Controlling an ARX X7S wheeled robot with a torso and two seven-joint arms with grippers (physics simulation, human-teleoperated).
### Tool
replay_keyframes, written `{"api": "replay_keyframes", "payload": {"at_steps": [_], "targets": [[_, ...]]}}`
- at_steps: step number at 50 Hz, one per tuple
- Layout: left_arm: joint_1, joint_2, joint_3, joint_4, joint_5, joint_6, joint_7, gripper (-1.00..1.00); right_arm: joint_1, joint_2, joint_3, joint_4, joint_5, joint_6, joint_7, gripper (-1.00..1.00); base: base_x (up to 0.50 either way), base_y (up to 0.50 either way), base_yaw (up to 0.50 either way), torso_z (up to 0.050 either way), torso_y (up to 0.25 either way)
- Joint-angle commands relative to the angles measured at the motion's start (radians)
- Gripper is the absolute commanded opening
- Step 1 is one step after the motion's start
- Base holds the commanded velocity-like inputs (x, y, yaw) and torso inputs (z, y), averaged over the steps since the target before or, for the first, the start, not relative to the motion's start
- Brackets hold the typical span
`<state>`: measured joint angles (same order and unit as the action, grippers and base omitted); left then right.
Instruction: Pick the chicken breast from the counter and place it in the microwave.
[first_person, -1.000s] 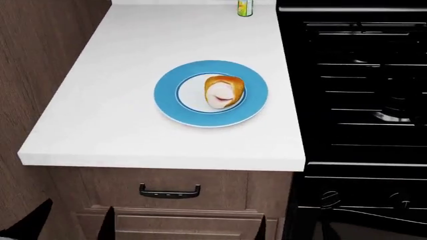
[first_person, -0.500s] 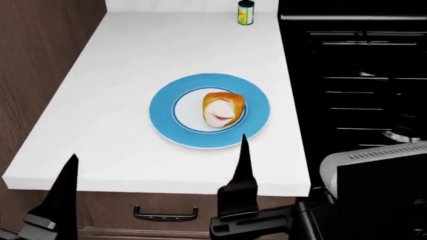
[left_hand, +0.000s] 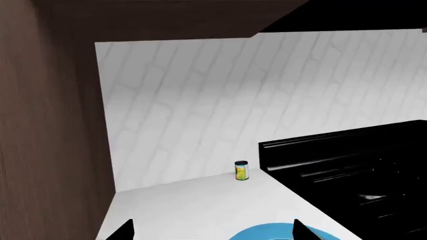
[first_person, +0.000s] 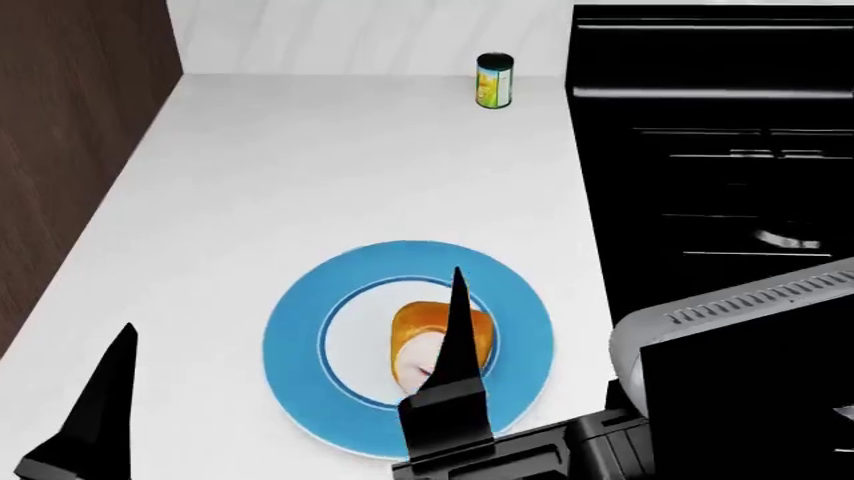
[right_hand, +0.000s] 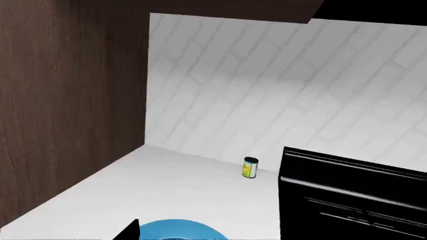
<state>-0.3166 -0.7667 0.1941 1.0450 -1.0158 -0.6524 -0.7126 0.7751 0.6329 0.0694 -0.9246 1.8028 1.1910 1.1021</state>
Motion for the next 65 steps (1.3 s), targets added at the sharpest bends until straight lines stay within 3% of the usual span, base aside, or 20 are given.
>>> {"api": "replay_keyframes", "payload": {"at_steps": [1, 9, 17, 29, 41, 65], "targets": [[0.009, -0.016, 0.016, -0.017, 0.034, 0.086, -0.042, 1.00, 0.134, 0.004, -0.108, 0.113, 0.151, -0.056, 0.132, 1.00, 0.00, 0.00, 0.00, 0.000, 0.000], [0.005, -0.018, 0.028, -0.026, 0.041, 0.102, -0.040, 1.00, 0.467, -0.004, -0.377, 0.386, 0.395, -0.085, 0.251, 1.00, 0.00, 0.00, 0.00, 0.000, 0.000], [0.009, -0.021, 0.037, -0.040, 0.053, 0.119, -0.029, 1.00, 0.591, -0.058, -0.516, 0.563, 0.415, -0.036, 0.247, 1.00, 0.00, 0.00, 0.00, 0.000, 0.000], [0.021, -0.034, 0.033, -0.061, 0.050, 0.146, -0.004, 1.00, 0.603, -0.136, -0.601, 0.788, 0.157, 0.074, 0.086, 1.00, 0.00, 0.00, 0.00, 0.000, 0.000], [0.027, -0.036, 0.031, -0.060, 0.043, 0.167, 0.002, 1.00, 0.590, -0.200, -0.645, 0.892, -0.064, 0.076, -0.113, 1.00, 0.00, 0.00, 0.00, 0.000, 0.000], [0.044, -0.041, 0.045, -0.035, 0.019, 0.186, -0.024, 1.00, 0.484, -0.253, -0.714, 0.986, -0.212, -0.001, -0.260, 1.00, 0.00, 0.00, 0.00, 0.000, 0.000]]}}
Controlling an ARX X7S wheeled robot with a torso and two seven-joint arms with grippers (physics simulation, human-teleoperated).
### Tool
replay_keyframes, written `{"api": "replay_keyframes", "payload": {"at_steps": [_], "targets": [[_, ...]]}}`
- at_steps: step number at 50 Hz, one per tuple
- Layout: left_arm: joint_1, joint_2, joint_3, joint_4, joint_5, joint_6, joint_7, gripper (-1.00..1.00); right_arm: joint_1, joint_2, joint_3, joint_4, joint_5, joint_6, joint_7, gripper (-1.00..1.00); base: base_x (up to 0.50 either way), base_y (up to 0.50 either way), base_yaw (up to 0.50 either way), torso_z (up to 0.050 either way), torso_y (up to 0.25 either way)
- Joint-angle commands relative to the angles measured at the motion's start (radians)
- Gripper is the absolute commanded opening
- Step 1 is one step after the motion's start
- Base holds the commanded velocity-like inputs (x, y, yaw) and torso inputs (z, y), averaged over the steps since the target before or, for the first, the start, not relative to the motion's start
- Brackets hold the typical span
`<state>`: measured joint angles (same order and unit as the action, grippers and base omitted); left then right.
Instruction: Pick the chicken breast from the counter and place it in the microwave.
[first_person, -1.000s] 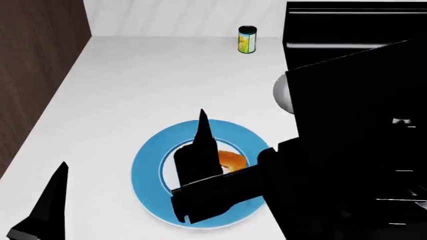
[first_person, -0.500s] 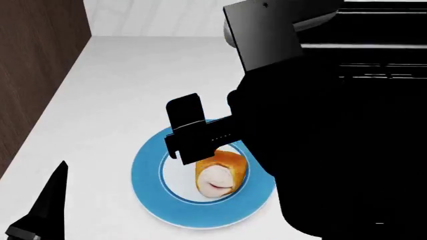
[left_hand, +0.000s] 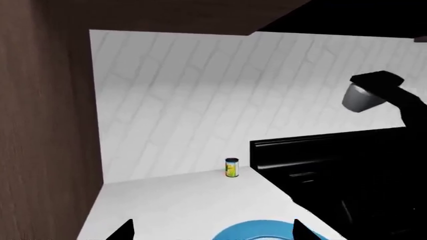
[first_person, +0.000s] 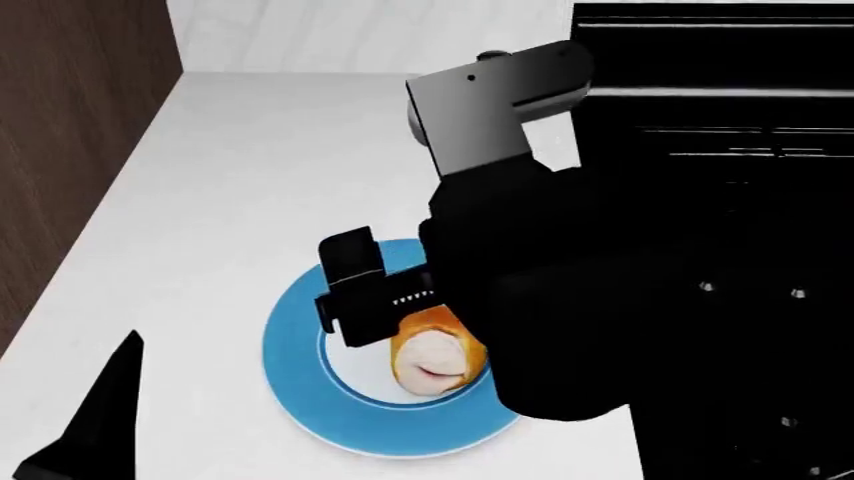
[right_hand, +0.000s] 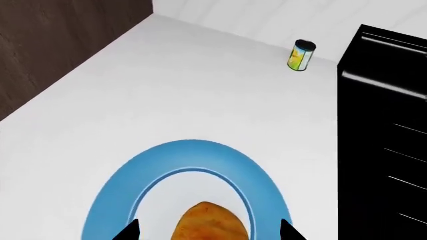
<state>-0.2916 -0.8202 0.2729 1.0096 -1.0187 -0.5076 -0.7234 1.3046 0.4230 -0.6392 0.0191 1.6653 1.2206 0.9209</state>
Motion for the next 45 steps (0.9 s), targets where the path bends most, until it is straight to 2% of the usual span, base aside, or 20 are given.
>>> {"api": "replay_keyframes", "payload": {"at_steps": [1, 45], "targets": [[0.019, 0.011, -0.034, 0.002, 0.019, 0.042, -0.016, 1.00, -0.049, -0.043, -0.008, 0.043, -0.080, -0.034, -0.083, 1.00, 0.00, 0.00, 0.00, 0.000, 0.000], [0.024, -0.057, 0.001, 0.016, -0.005, 0.097, -0.062, 1.00, -0.144, -0.042, -0.063, 0.128, -0.166, -0.109, -0.150, 1.00, 0.00, 0.00, 0.00, 0.000, 0.000]]}}
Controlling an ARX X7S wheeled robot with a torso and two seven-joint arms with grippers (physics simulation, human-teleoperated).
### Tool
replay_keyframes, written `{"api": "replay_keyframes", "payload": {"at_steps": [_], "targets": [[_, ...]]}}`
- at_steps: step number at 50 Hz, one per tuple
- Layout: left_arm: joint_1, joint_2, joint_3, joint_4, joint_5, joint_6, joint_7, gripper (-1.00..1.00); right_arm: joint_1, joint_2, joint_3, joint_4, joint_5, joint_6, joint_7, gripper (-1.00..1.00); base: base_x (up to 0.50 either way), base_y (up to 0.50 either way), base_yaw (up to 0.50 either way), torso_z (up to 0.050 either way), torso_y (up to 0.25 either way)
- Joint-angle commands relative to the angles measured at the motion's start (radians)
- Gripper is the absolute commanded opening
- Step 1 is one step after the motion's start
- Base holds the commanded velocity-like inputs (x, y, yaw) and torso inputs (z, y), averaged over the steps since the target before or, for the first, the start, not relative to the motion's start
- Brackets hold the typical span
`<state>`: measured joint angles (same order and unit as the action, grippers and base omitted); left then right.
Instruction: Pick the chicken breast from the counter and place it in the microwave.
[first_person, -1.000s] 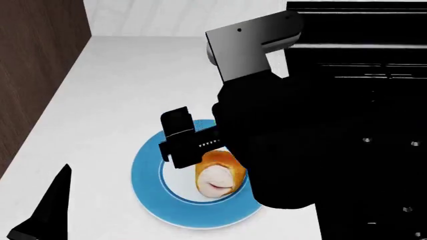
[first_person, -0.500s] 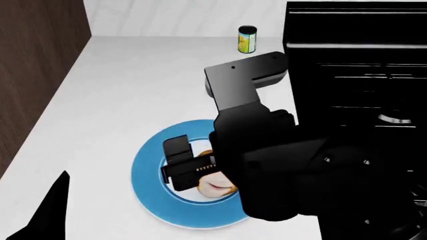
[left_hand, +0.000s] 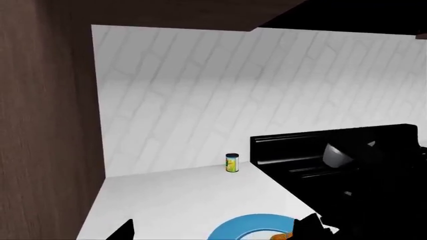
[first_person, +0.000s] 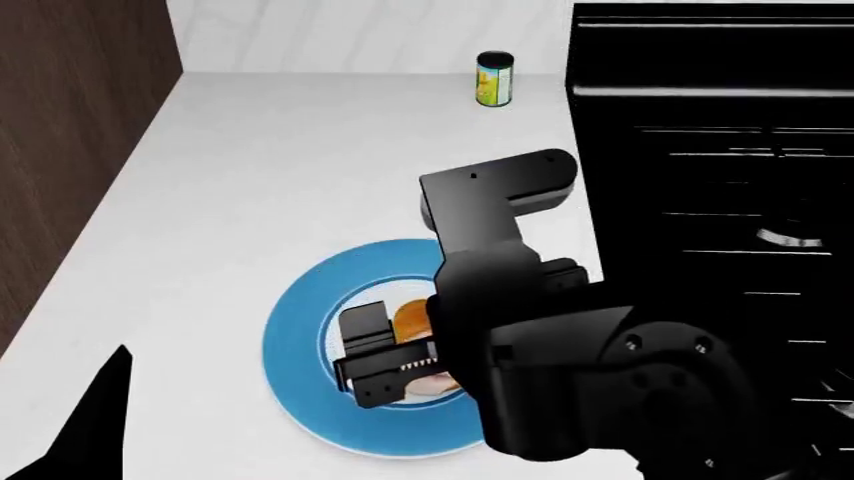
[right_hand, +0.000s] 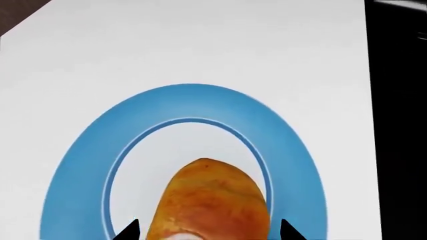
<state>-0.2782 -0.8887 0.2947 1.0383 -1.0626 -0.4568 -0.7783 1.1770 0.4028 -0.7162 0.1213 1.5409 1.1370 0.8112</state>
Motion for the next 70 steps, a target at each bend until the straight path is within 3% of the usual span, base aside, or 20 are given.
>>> {"api": "replay_keyframes", "payload": {"at_steps": [1, 23, 24, 38, 49, 57, 70], "targets": [[0.012, 0.009, -0.021, -0.012, 0.038, 0.049, -0.008, 1.00, -0.017, -0.022, 0.012, 0.033, -0.048, -0.029, -0.046, 1.00, 0.00, 0.00, 0.00, 0.000, 0.000], [0.010, -0.012, 0.008, -0.015, 0.045, 0.077, -0.019, 1.00, -0.047, -0.026, -0.011, 0.058, -0.076, -0.057, -0.081, 1.00, 0.00, 0.00, 0.00, 0.000, 0.000], [0.010, -0.014, 0.008, -0.015, 0.044, 0.078, -0.020, 1.00, -0.048, -0.025, -0.011, 0.055, -0.077, -0.057, -0.079, -1.00, 0.00, 0.00, 0.00, 0.000, 0.000], [0.003, -0.022, 0.028, -0.016, 0.048, 0.089, -0.032, 1.00, -0.030, 0.003, 0.015, -0.024, -0.070, -0.077, -0.062, -1.00, 0.00, 0.00, 0.00, 0.000, 0.000], [-0.010, -0.017, 0.045, -0.025, 0.057, 0.090, -0.034, 1.00, 0.059, 0.128, 0.191, -0.412, 0.174, -0.084, 0.216, -1.00, 0.00, 0.00, 0.00, 0.000, 0.000], [-0.036, 0.002, 0.062, -0.043, 0.068, 0.085, -0.029, 1.00, 0.014, 0.219, 0.307, -0.756, 0.335, -0.186, 0.418, -1.00, 0.00, 0.00, 0.00, 0.000, 0.000], [-0.076, 0.026, 0.078, -0.084, 0.078, 0.084, 0.003, 1.00, -0.111, 0.280, 0.397, -0.920, 0.379, -0.283, 0.471, -1.00, 0.00, -0.17, 0.00, 0.000, 0.000]]}}
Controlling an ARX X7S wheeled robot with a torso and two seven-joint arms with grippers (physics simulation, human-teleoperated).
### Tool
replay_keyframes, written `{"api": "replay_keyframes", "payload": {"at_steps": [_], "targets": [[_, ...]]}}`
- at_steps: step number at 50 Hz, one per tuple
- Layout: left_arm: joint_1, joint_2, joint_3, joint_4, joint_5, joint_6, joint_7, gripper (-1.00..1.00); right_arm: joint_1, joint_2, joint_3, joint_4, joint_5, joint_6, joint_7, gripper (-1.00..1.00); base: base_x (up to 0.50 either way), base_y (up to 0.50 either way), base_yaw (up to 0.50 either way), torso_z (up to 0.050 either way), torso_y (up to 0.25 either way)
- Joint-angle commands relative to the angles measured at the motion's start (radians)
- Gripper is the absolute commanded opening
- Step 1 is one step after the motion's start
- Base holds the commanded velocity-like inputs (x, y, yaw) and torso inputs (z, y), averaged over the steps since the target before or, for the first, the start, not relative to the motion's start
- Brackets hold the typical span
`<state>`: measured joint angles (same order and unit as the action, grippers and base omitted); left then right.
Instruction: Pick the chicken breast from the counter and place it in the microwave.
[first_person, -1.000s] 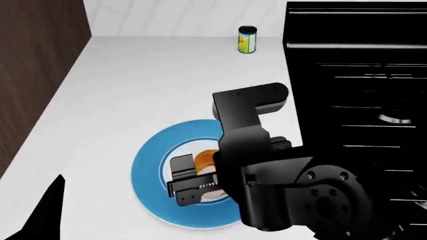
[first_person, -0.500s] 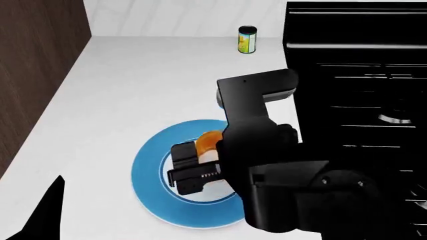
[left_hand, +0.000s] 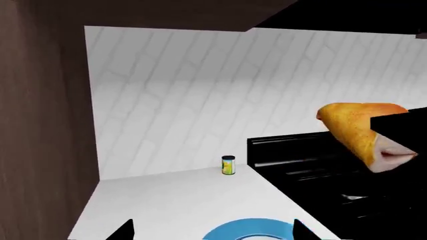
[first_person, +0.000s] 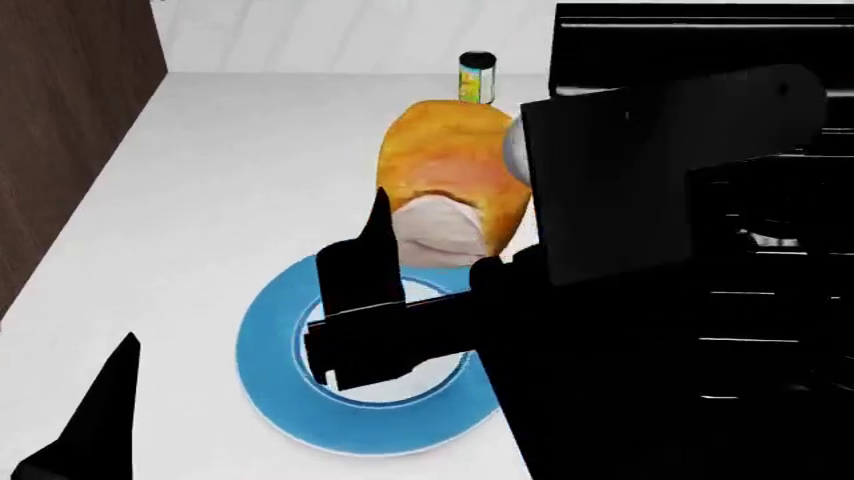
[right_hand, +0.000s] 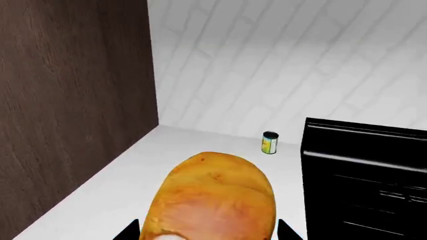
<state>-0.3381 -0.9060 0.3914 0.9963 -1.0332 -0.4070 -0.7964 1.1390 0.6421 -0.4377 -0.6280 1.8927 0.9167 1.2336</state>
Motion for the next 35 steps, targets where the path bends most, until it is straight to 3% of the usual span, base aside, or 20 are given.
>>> {"api": "replay_keyframes", "payload": {"at_steps": [1, 35], "targets": [[-0.016, 0.044, -0.018, -0.046, 0.050, 0.037, 0.024, 1.00, -0.085, 0.045, 0.128, -0.173, 0.023, -0.069, 0.044, -1.00, 0.00, -0.50, 0.00, 0.000, 0.000], [-0.004, -0.006, -0.037, -0.024, 0.017, 0.050, 0.010, 1.00, -0.124, 0.067, 0.154, -0.176, 0.008, -0.108, 0.046, -1.00, 0.00, -0.50, 0.00, 0.000, 0.000]]}}
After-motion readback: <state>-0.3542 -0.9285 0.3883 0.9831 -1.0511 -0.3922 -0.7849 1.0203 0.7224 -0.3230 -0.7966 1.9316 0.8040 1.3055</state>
